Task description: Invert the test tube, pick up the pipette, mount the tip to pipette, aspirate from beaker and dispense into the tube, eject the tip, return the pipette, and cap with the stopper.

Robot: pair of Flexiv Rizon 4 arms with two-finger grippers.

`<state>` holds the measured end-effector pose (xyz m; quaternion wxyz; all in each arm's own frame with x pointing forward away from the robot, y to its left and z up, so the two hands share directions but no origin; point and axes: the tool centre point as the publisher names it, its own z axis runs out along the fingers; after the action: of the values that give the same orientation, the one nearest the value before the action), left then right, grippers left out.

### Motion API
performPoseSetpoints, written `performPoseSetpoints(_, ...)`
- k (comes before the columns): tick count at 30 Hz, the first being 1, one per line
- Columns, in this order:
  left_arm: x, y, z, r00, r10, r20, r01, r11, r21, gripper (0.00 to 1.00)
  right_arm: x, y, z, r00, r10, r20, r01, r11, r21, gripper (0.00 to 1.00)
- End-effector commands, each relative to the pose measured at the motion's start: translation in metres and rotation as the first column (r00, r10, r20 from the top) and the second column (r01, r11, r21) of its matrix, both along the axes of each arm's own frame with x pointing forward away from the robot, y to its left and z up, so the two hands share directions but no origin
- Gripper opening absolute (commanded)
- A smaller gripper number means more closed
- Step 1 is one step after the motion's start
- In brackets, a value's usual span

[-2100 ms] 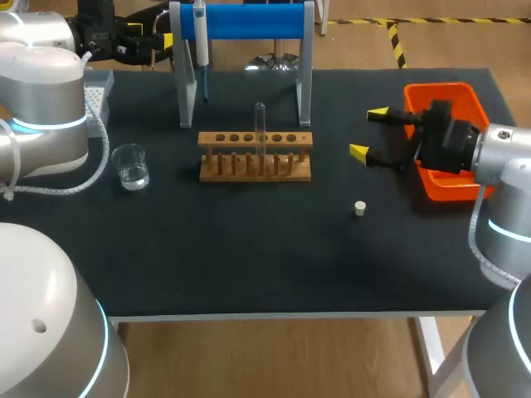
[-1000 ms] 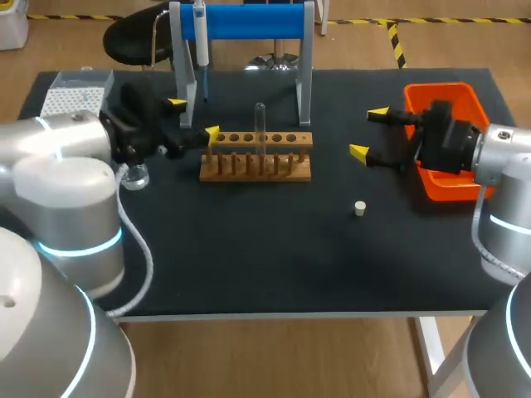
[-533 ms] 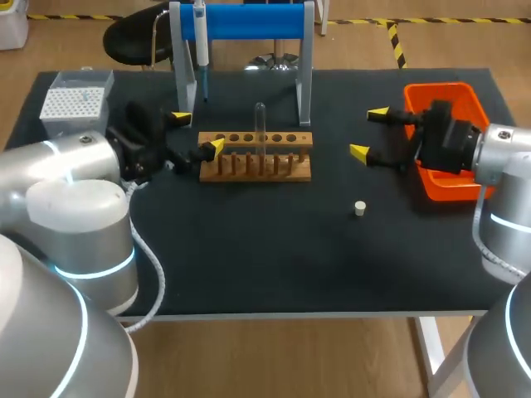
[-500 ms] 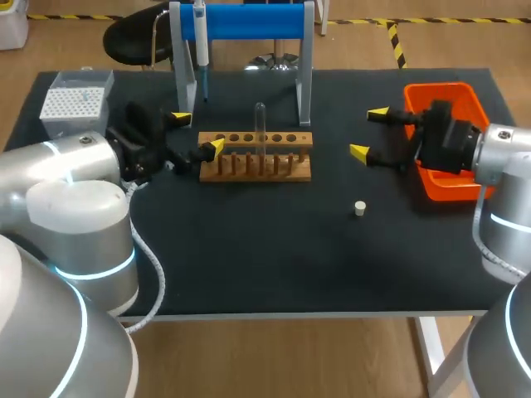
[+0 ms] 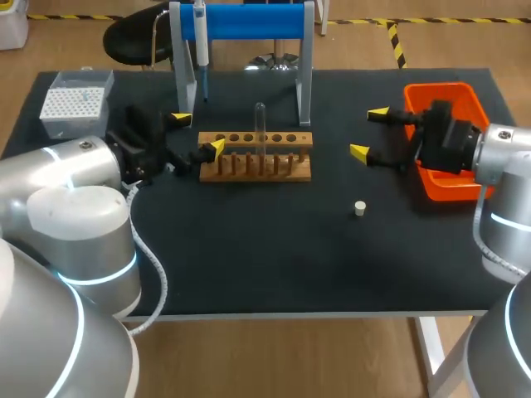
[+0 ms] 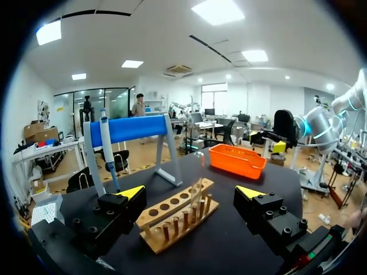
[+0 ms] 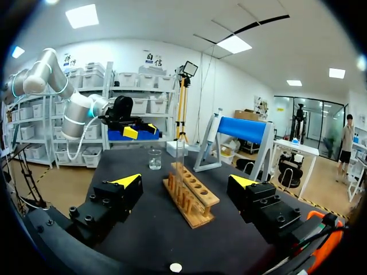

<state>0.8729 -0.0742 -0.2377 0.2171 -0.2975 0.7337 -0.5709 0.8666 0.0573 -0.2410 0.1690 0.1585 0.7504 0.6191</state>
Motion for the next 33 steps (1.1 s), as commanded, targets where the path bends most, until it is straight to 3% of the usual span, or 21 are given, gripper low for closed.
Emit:
performPoseSetpoints(1,0.000,0.000,-0.003,1.000,0.000,0.010,0.000,1.000,-0.009,1.00,0.008,0.005,-0.001,1.000,0.022,-0.004,-0.022,1.000,0.004,1.00)
performPoseSetpoints(6,0.000,0.000,-0.003,1.000,0.000,0.010,0.000,1.000,-0.009,1.00,0.032,0.019,0.001,0.997,0.077,0.020,-0.077,0.997,0.009,1.00)
performPoseSetpoints(11,0.000,0.000,-0.003,1.000,0.000,0.010,0.000,1.000,-0.009,1.00,0.049,0.035,0.003,0.979,0.201,0.042,-0.202,0.979,0.037,1.00)
performPoseSetpoints(17,0.000,0.000,-0.003,1.000,0.000,0.010,0.000,1.000,-0.009,1.00,0.060,0.066,0.000,0.910,0.412,0.036,-0.414,0.909,0.052,1.00)
performPoseSetpoints(20,0.000,0.000,-0.003,1.000,0.000,0.010,0.000,1.000,-0.009,1.00,0.063,0.080,-0.003,0.883,0.470,0.024,-0.470,0.880,0.071,1.00)
performPoseSetpoints(33,0.000,0.000,-0.003,1.000,0.000,0.010,0.000,1.000,-0.009,1.00,0.069,0.129,-0.012,0.832,0.555,0.007,-0.551,0.825,0.127,1.00)
